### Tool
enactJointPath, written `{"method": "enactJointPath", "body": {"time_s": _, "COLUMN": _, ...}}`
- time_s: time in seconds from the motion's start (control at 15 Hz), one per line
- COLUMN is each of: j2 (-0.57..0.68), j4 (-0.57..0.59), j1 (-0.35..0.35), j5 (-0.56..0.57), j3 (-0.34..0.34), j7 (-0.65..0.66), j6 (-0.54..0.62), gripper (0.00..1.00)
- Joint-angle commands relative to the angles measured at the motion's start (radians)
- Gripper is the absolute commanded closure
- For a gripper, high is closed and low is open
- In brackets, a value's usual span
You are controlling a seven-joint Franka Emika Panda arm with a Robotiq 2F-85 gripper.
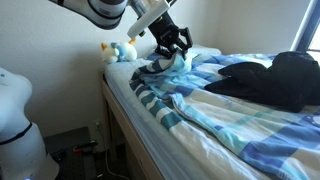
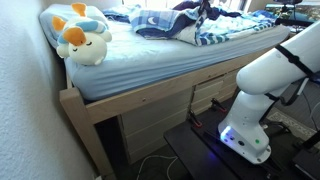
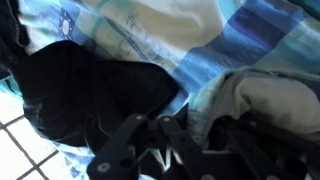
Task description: Place the stuffed duck under the the duvet cover
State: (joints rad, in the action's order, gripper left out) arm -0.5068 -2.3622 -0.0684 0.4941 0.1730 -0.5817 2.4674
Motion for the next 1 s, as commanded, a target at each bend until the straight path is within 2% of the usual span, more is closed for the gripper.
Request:
{"method": "enactJointPath", "body": {"time_s": 0.0, "j2": 0.068, "j4": 0.092, "j1": -0.029, "j5": -0.029, "j3": 0.035, "j7": -0.009, "j6": -0.007, "gripper": 0.97}}
{"method": "enactJointPath", "body": {"time_s": 0.33, "j2": 0.126, "j4": 0.149, "j1": -0.097, "j5": -0.019, "j3": 0.082, "j7": 0.031, "j6": 0.009, "gripper": 0.97}}
{"method": "enactJointPath", "body": {"time_s": 0.67, "j2": 0.16, "j4": 0.149, "j1": -0.159, "j5": -0.018, "j3": 0.132, "j7": 0.053, "j6": 0.016, "gripper": 0.97}}
{"method": "enactJointPath", "body": {"time_s": 0.93, "j2": 0.189, "j4": 0.139, "j1": -0.179, "j5": -0.022, "j3": 0.147, "j7": 0.067, "j6": 0.009, "gripper": 0.97}}
